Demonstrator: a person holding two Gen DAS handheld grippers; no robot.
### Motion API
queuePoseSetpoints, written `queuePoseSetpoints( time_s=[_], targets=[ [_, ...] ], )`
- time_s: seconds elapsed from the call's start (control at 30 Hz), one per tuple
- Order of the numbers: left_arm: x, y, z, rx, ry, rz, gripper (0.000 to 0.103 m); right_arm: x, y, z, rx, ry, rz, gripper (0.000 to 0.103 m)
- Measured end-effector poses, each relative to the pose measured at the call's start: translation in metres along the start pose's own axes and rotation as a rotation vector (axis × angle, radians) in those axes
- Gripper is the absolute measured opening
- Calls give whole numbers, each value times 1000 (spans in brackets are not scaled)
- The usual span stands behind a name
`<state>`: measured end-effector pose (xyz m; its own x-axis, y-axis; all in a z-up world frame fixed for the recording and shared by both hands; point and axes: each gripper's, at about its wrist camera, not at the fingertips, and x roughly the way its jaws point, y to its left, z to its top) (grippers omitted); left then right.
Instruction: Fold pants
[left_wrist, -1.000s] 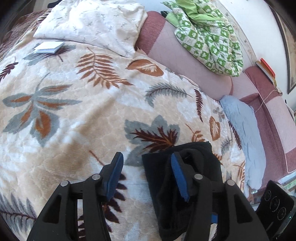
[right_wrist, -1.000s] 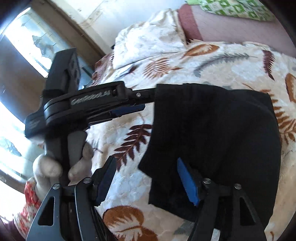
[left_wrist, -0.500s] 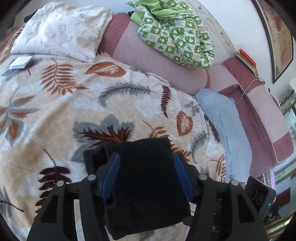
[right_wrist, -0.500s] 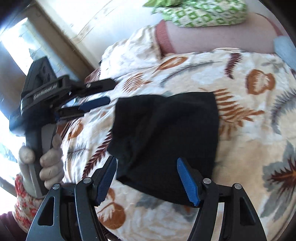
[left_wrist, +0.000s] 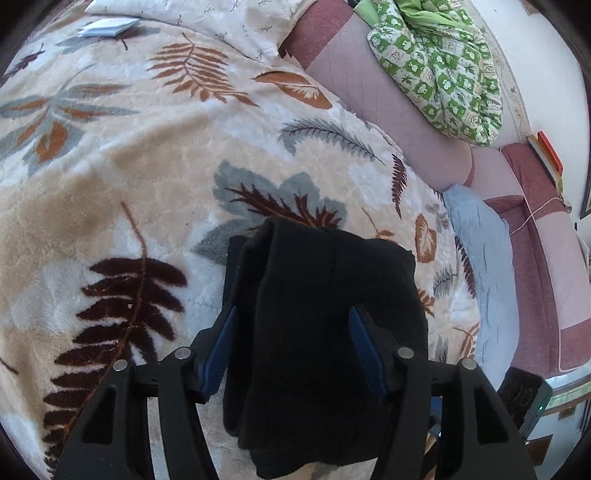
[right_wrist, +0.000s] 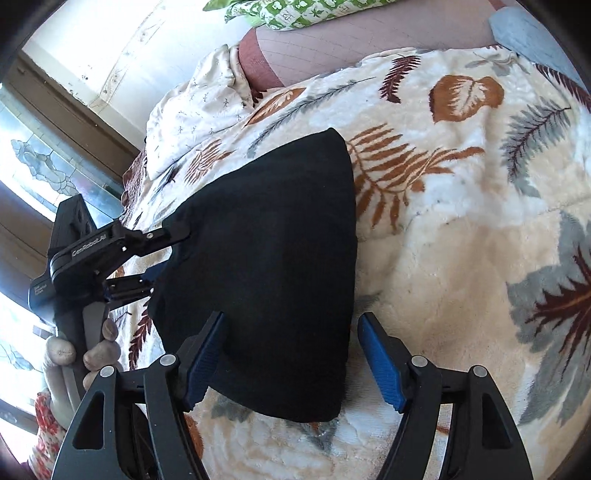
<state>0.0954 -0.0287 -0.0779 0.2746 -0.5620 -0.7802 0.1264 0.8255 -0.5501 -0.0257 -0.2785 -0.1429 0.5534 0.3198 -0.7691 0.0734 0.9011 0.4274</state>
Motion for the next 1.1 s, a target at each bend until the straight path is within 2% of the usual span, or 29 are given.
queuePoseSetpoints(
  time_s=[0.13, 0.2, 0.3, 0.53, 0.63, 0.8, 0.87, 0.97, 1.1],
  targets=[
    [-20, -11, -18, 70, -58, 87, 61, -21, 11, 5, -50, -83, -47, 78],
    [-20, -12, -28, 79, -59, 113, 61, -28, 17, 7, -70, -116, -43, 78],
    [-15, -9, -45, 78, -50, 149, 61, -25, 28, 6, -105, -119, -45, 78],
    [-8, 3, -59, 29, -40, 125, 63, 7, 24, -9, -121, -37, -98, 79],
    [-16, 1, -62, 21, -56, 120, 63, 6, 16, -8, -88, -32, -62, 80],
    [-26, -4, -61, 30, -75, 57, 64, -6, 8, -3, -53, -56, 1, 80],
    [-25, -4, -58, 27, -76, 77, 64, -10, 1, 3, -16, -61, 37, 80],
    [-25, -10, -56, 47, -85, 113, 64, -16, -9, 11, 30, -80, 41, 80],
    [-22, -13, -51, 50, -73, 93, 64, -18, -17, 17, 62, -75, 69, 80]
  ],
)
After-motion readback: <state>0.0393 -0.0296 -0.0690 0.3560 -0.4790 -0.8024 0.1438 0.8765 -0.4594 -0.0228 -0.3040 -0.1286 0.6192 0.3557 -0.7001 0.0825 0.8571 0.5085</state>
